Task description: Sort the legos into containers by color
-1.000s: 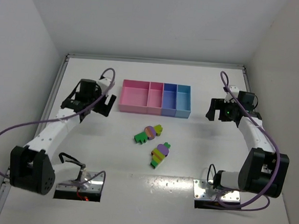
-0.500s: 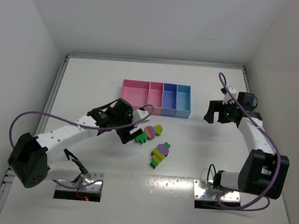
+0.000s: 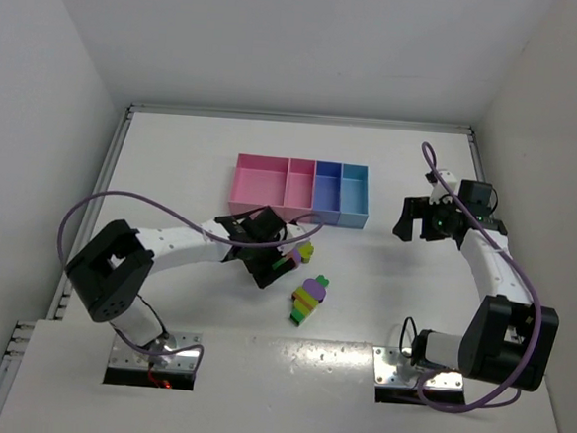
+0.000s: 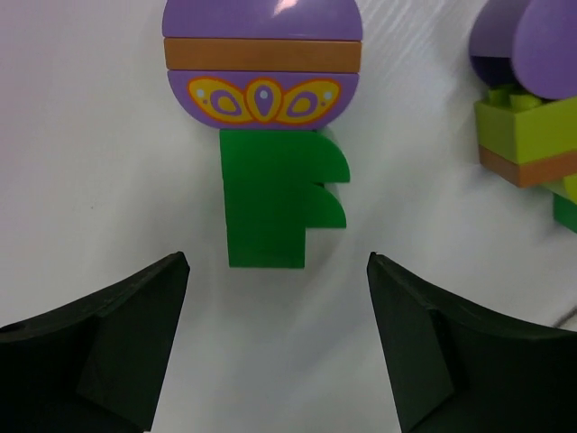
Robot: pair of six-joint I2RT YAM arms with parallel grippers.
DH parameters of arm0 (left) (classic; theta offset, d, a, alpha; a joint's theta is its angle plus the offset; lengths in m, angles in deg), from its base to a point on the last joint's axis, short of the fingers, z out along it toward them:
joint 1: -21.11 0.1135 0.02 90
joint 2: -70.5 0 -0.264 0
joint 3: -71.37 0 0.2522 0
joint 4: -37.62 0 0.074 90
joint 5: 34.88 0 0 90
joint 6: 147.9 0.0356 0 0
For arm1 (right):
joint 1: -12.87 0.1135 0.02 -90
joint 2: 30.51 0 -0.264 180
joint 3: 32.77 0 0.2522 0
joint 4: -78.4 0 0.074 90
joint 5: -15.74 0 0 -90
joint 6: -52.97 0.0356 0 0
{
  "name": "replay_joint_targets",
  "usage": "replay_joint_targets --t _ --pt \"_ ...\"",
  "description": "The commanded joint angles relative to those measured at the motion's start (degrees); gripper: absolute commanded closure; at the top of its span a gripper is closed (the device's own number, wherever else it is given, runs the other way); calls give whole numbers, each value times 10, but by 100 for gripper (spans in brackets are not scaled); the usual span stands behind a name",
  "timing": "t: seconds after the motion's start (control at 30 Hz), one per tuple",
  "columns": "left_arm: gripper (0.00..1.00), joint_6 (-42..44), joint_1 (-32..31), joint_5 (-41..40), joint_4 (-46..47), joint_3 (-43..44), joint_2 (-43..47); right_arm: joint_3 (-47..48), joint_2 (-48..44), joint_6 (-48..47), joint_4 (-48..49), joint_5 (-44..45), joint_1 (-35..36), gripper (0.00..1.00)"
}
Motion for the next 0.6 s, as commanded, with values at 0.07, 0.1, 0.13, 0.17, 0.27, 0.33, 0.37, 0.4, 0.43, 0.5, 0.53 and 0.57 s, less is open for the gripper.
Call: replay_joint_targets --t 0.07,0.1,0.13,0.17,0.27,0.33,0.37,0.4,0.43,0.5,0.53,0.57 --pt "18 -11 -5 -21 47 23 -45 4 -13 -7 5 -10 -3 5" --pt "24 -11 -5 -21 52 23 -57 4 -13 -7 5 -10 -3 5" --pt "27 -6 -5 -21 52 29 -62 4 -8 -7 5 -10 -3 5" --pt "32 -6 -5 -21 52 29 -68 4 -8 -7 5 -10 -3 5" --pt "49 6 -5 -21 52 35 -74 4 -8 -13 0 -15 -3 5" --pt "62 14 -5 -16 58 28 -66 4 -8 -13 0 -23 -3 5" --pt "67 21 -5 -9 58 20 -53 4 -8 -13 0 -28 -3 5" --pt "76 21 -5 -9 58 15 -44 4 -8 -18 0 -33 -3 6" --pt "80 30 -5 -3 58 9 -34 4 -8 -18 -6 -38 -3 6" --pt "88 44 -5 3 64 -10 11 4 -8 -18 -11 -77 4 7" --pt "90 53 -5 3 64 -17 31 4 -8 -18 -11 -95 4 7" --pt "90 59 -5 8 69 -32 72 4 -2 -7 -19 -125 10 7"
